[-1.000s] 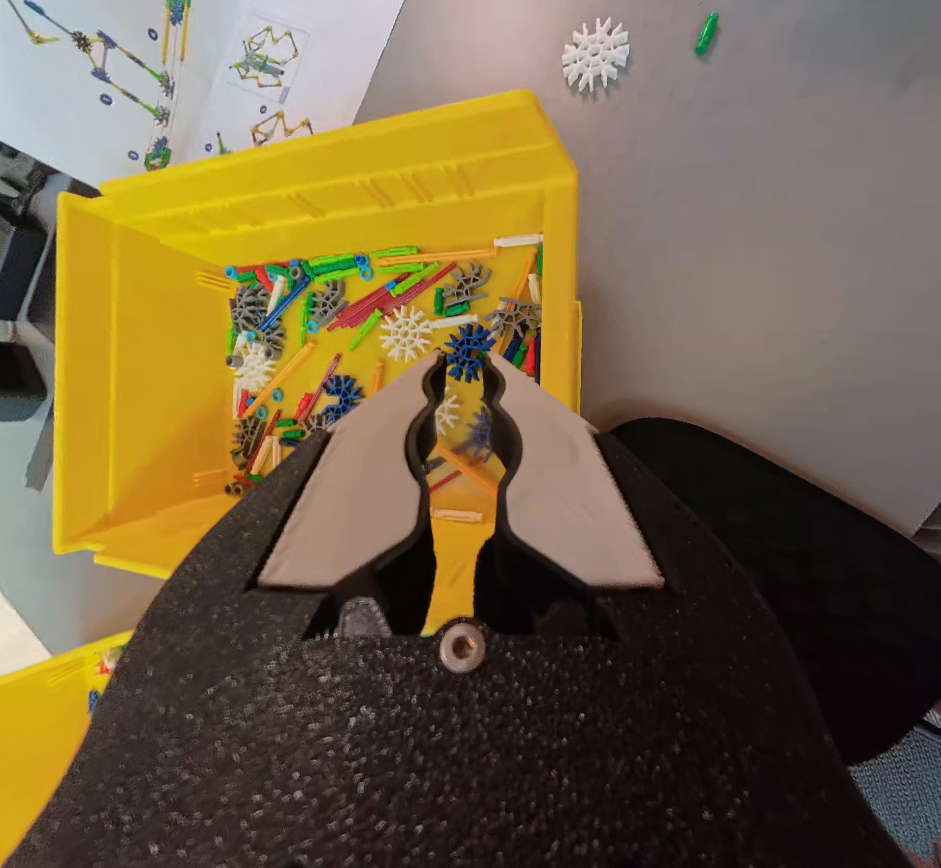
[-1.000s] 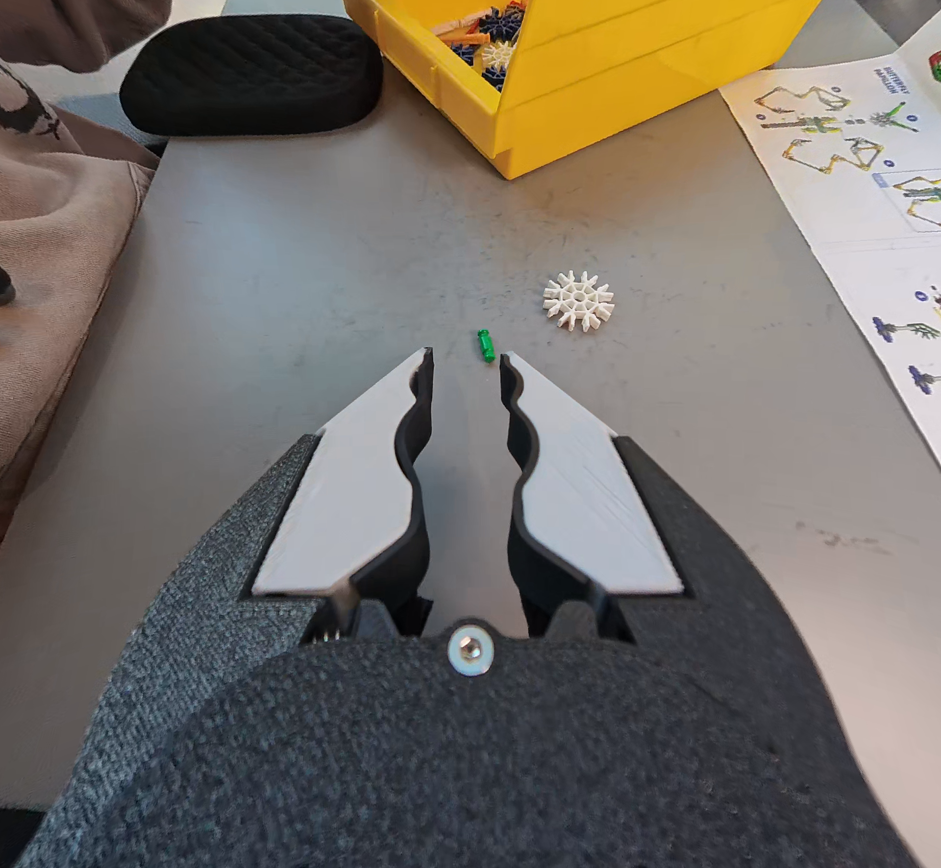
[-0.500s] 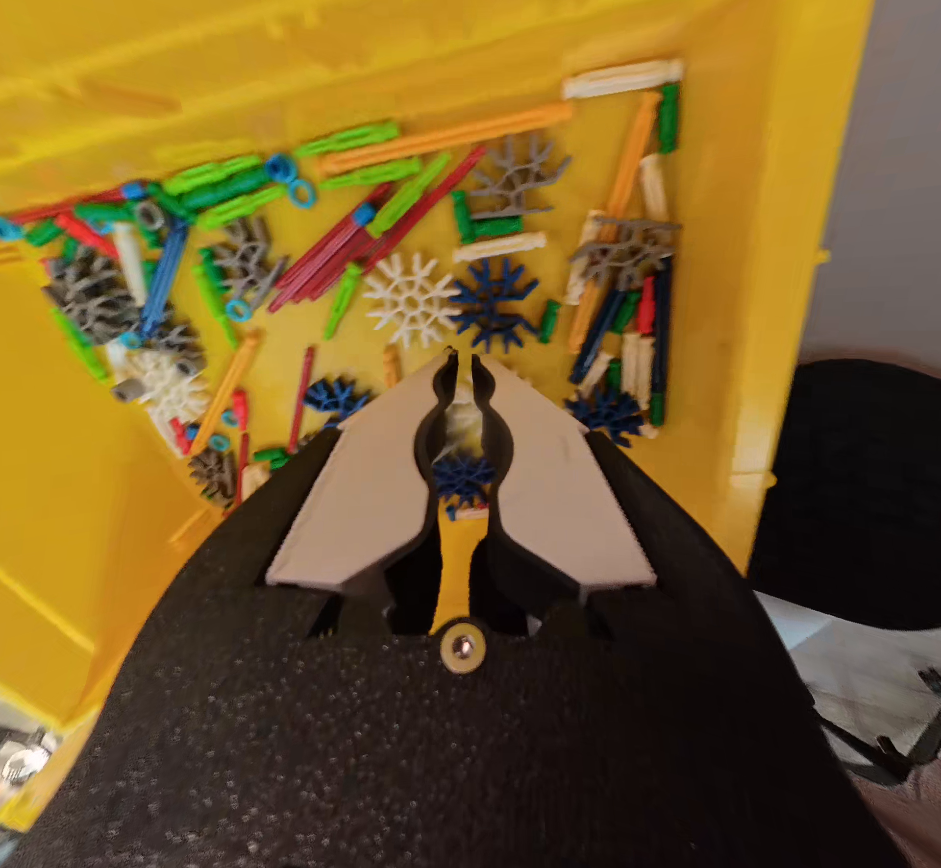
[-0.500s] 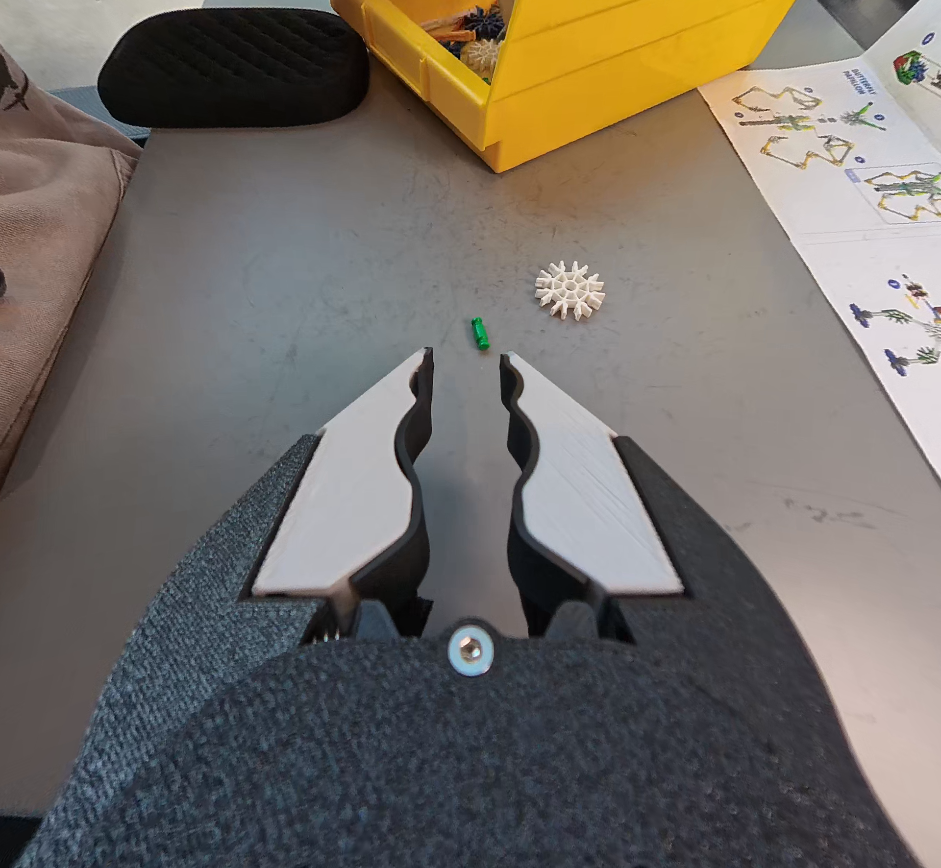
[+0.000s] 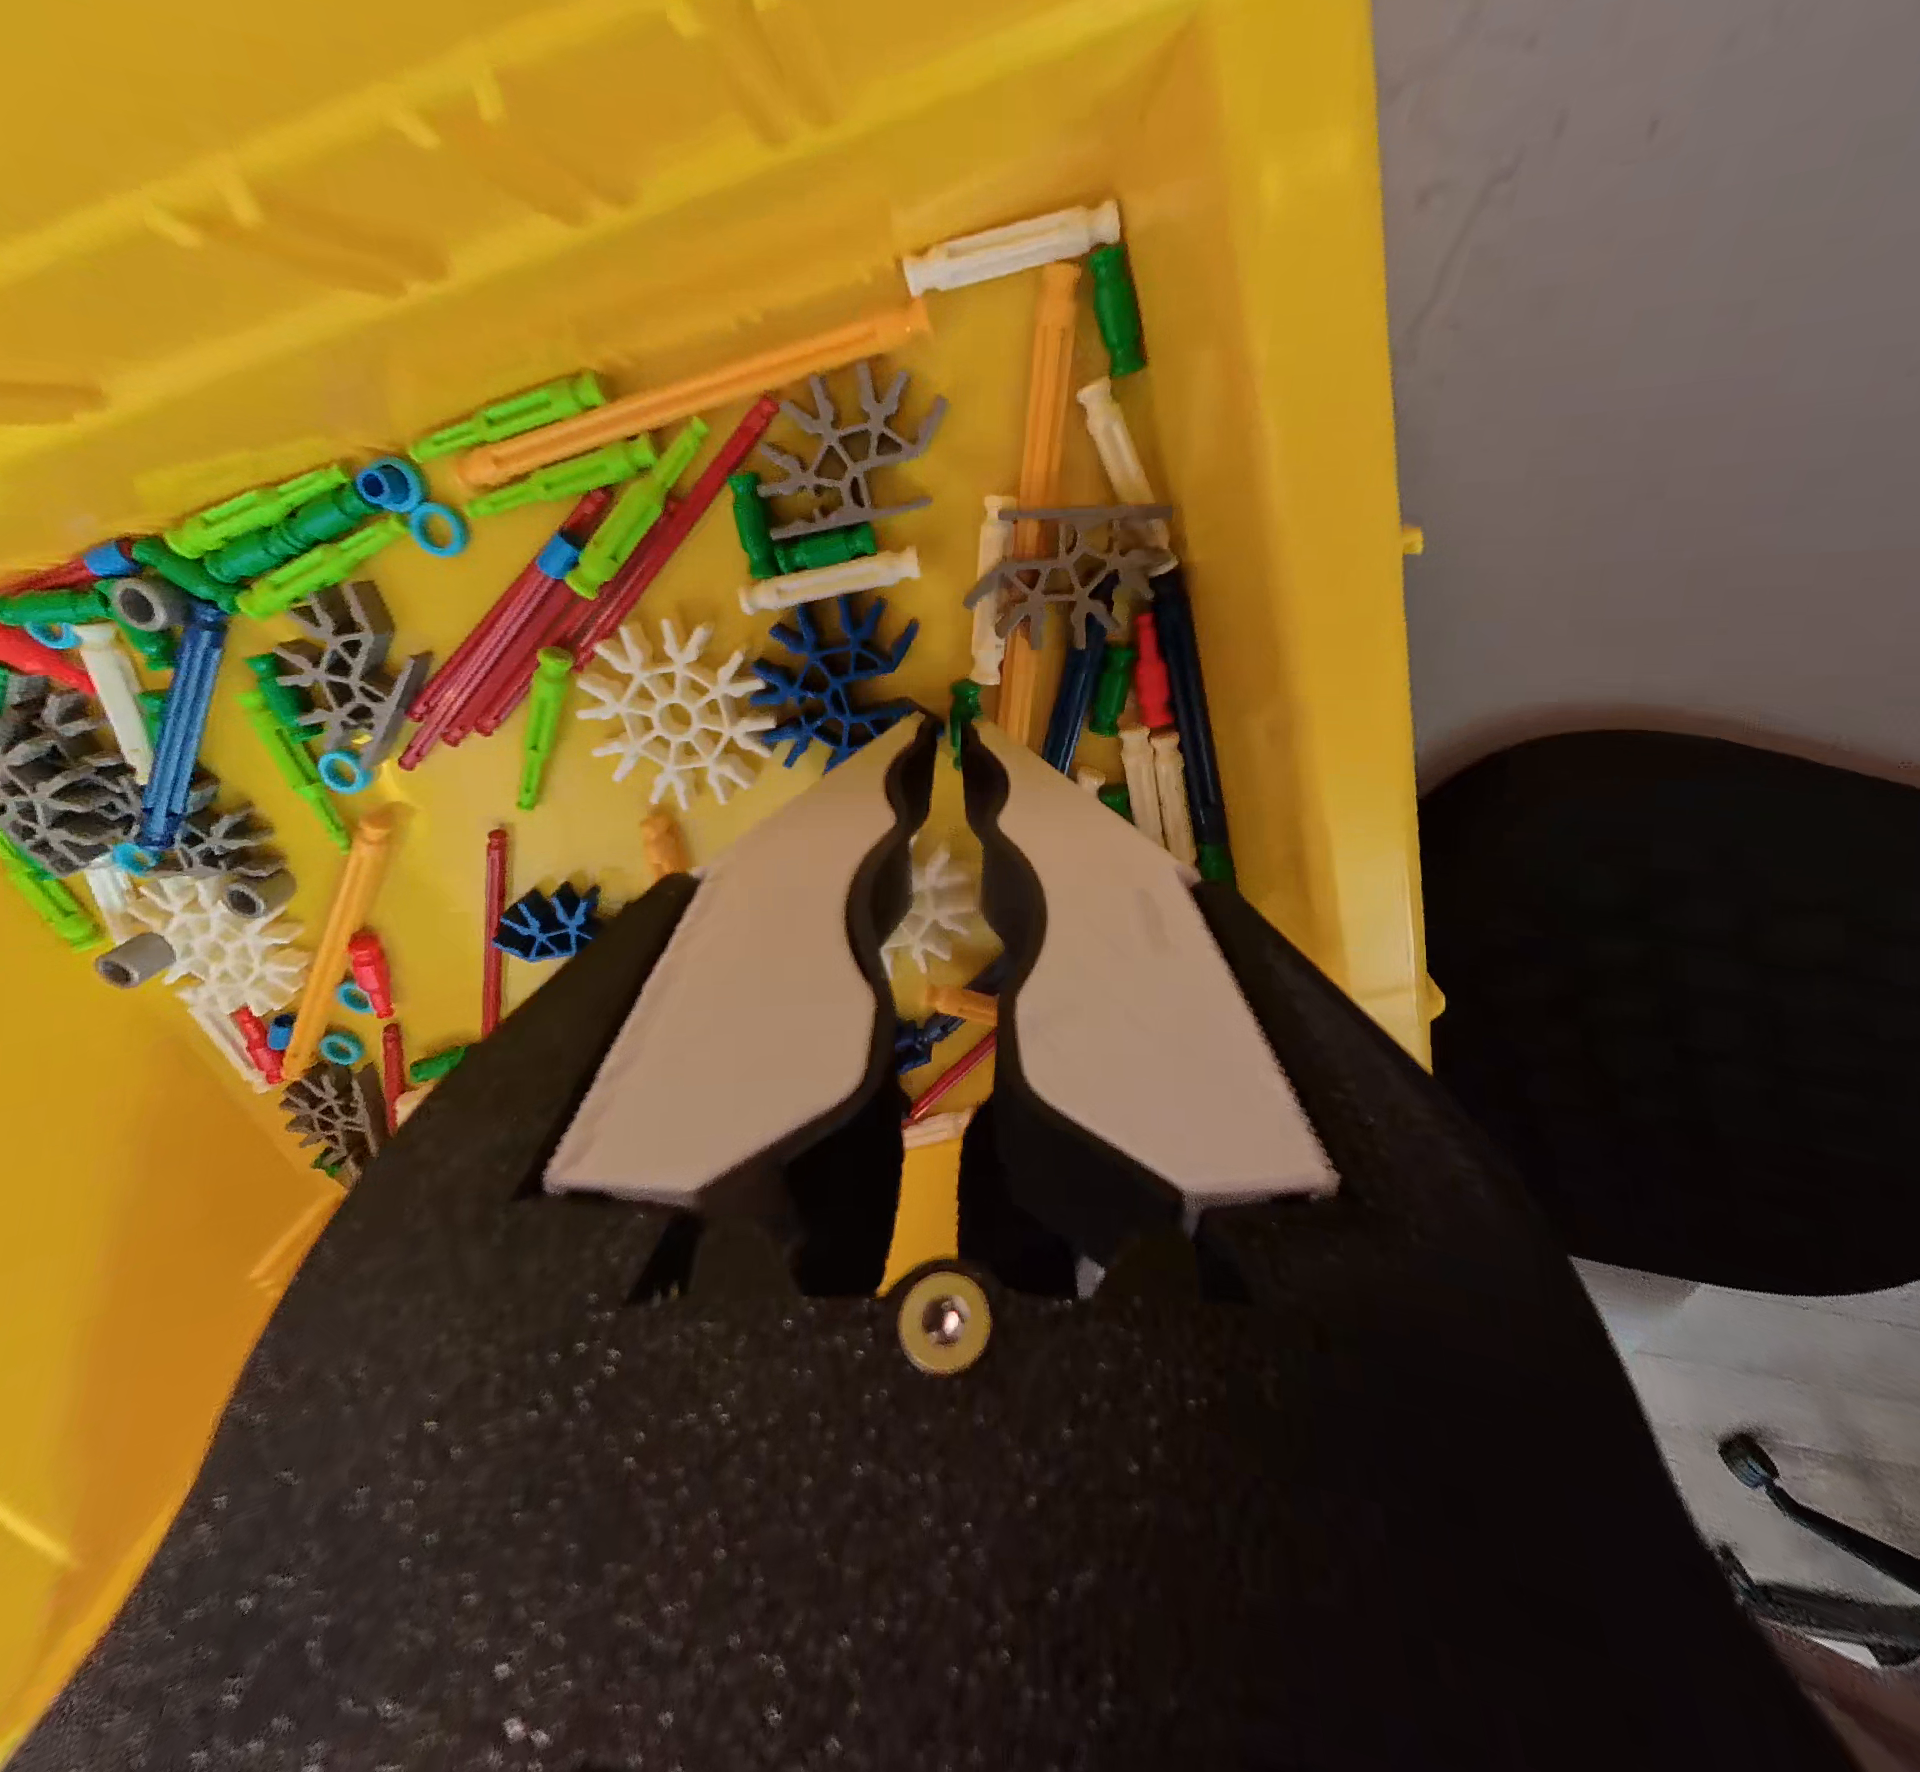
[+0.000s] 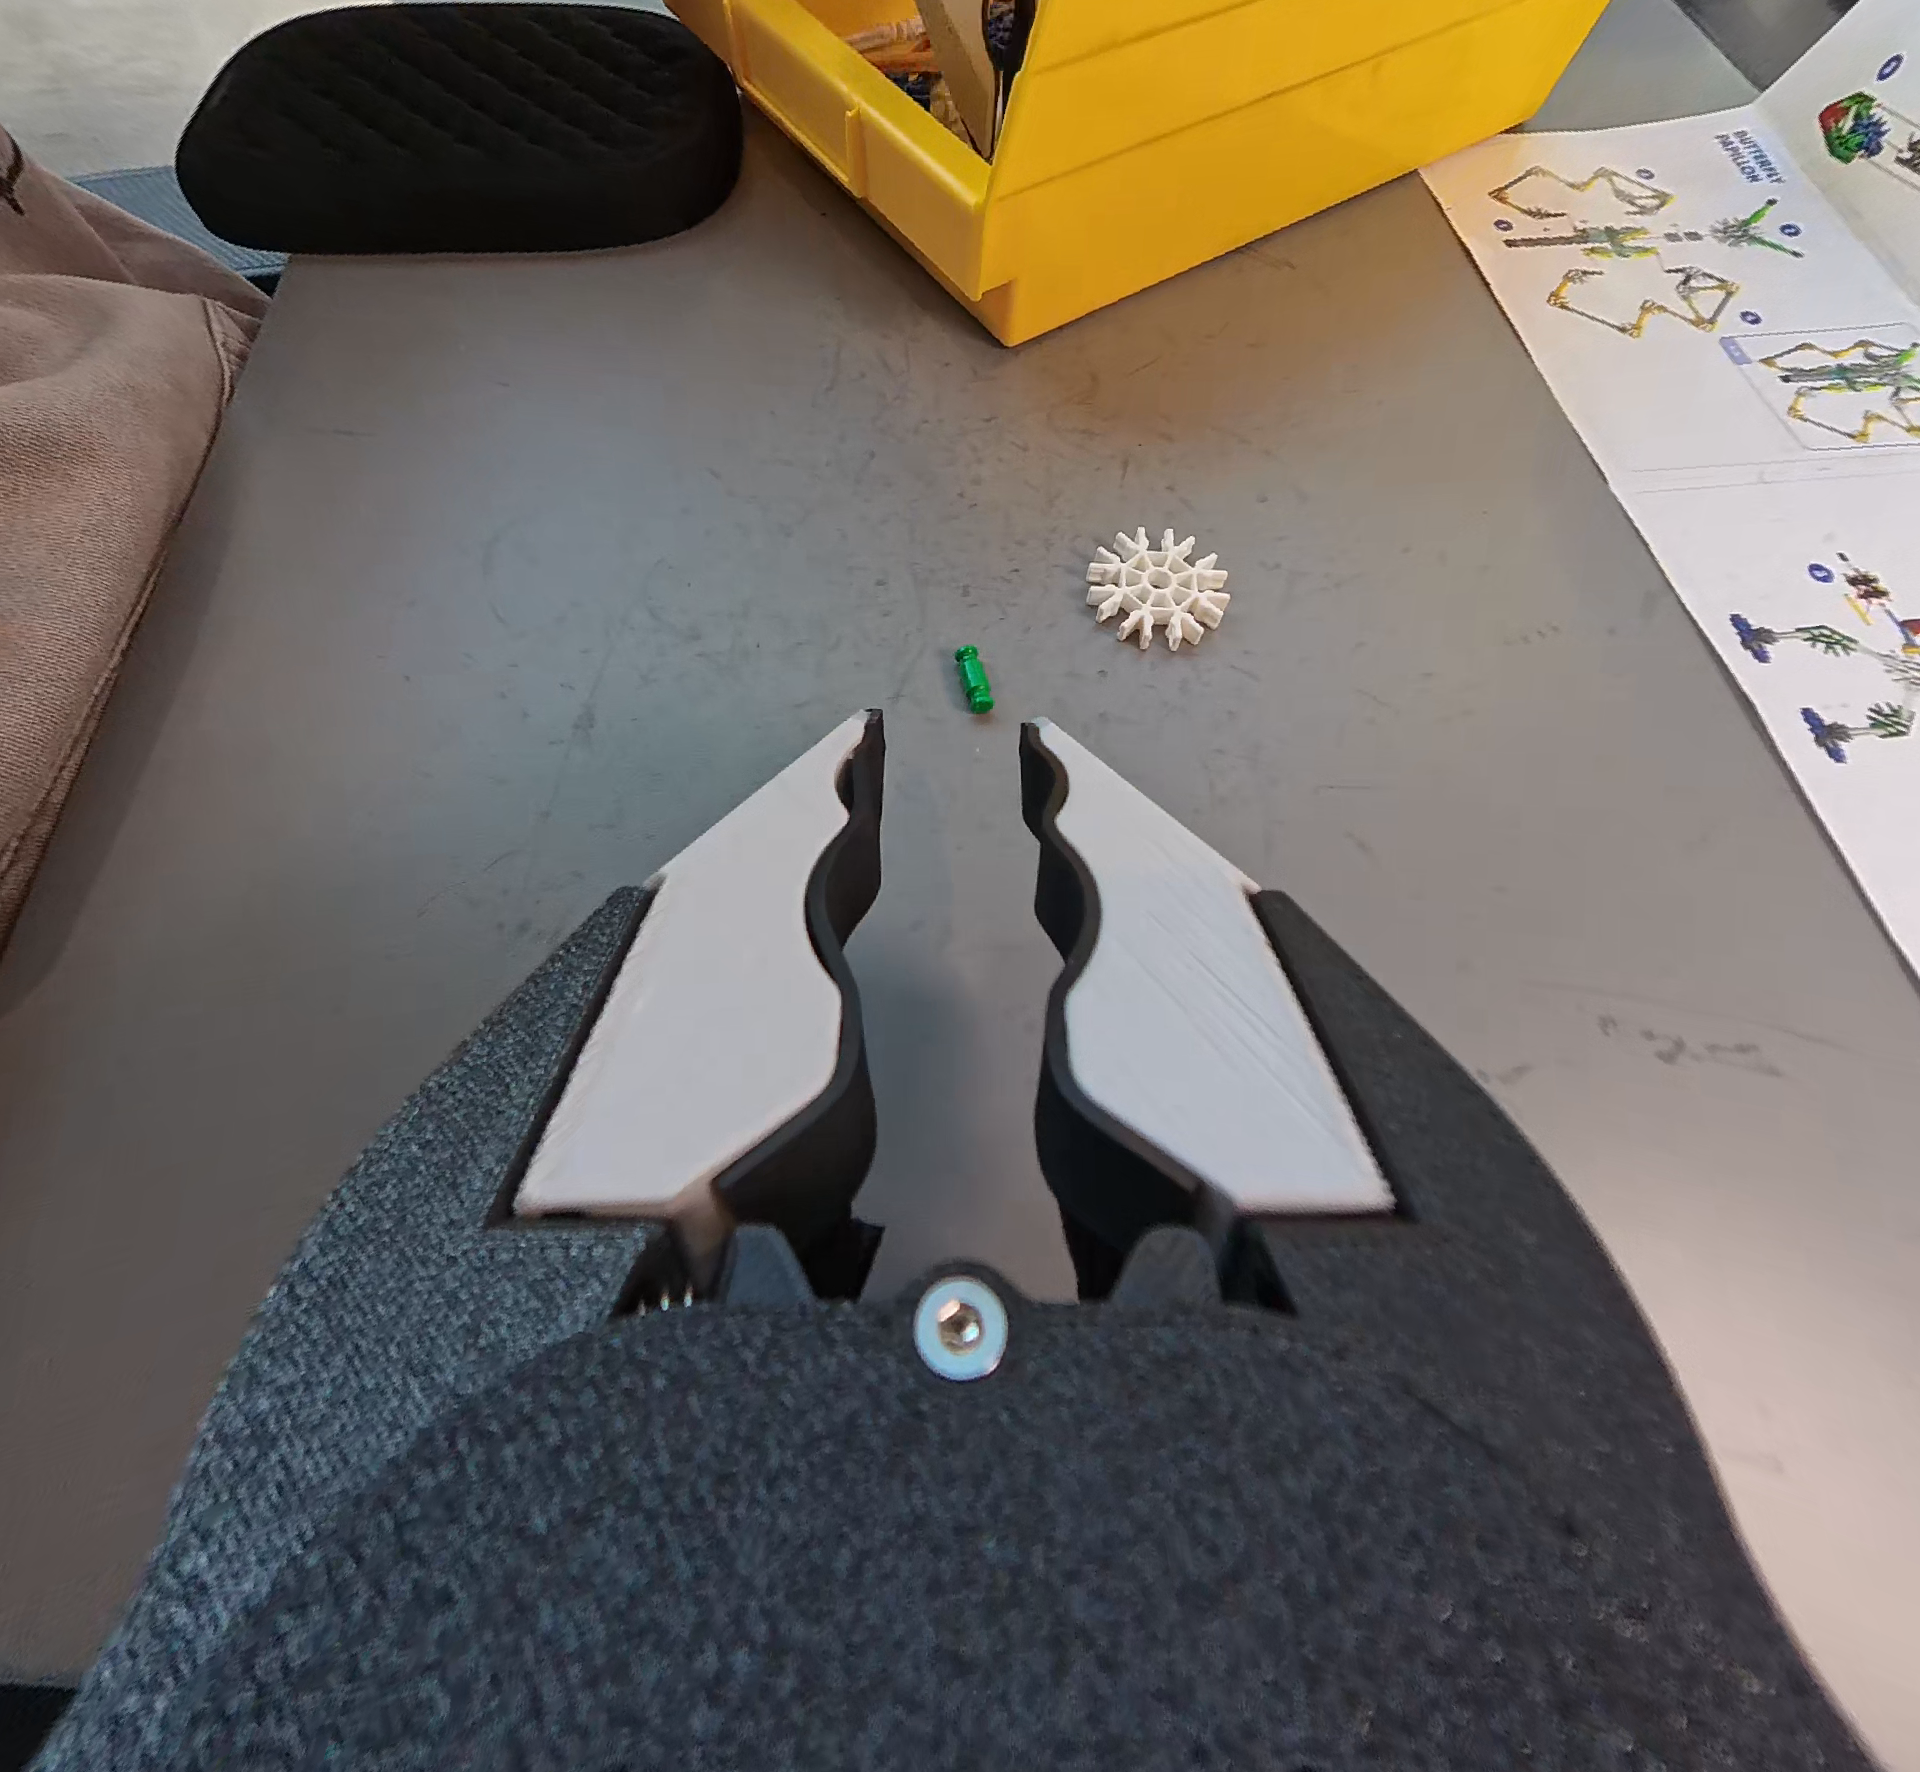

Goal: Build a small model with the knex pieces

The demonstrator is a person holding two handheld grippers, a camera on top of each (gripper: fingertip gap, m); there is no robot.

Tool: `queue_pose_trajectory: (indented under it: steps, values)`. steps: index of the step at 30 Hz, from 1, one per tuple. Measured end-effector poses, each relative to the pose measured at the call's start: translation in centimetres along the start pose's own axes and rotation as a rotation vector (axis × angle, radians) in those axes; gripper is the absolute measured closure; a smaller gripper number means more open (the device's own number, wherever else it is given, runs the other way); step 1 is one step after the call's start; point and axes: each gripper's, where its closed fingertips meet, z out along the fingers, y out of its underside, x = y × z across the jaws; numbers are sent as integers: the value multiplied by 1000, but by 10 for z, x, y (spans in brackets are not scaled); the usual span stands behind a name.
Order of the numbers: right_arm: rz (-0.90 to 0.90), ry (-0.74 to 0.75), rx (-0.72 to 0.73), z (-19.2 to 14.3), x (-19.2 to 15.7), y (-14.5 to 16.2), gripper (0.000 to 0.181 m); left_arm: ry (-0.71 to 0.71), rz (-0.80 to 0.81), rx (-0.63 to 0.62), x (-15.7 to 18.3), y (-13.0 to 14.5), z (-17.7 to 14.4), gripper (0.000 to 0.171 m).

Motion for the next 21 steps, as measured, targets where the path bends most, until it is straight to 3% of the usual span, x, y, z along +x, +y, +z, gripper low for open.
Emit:
queue_pose_trajectory:
  steps: [10,16,18,21]
  values:
    - [-1,-1,-1,0,0,0,156,11,63,-56,9,4,0,164]
    - [-3,-7,-9,1,-1,1,156,-69,106,-108,5,13,1,164]
    - [-7,-5,-12,1,-2,2,156,-138,99,-167,-7,21,3,156]
    - [-11,-4,-15,1,-2,2,156,-112,76,-120,-4,15,2,156]
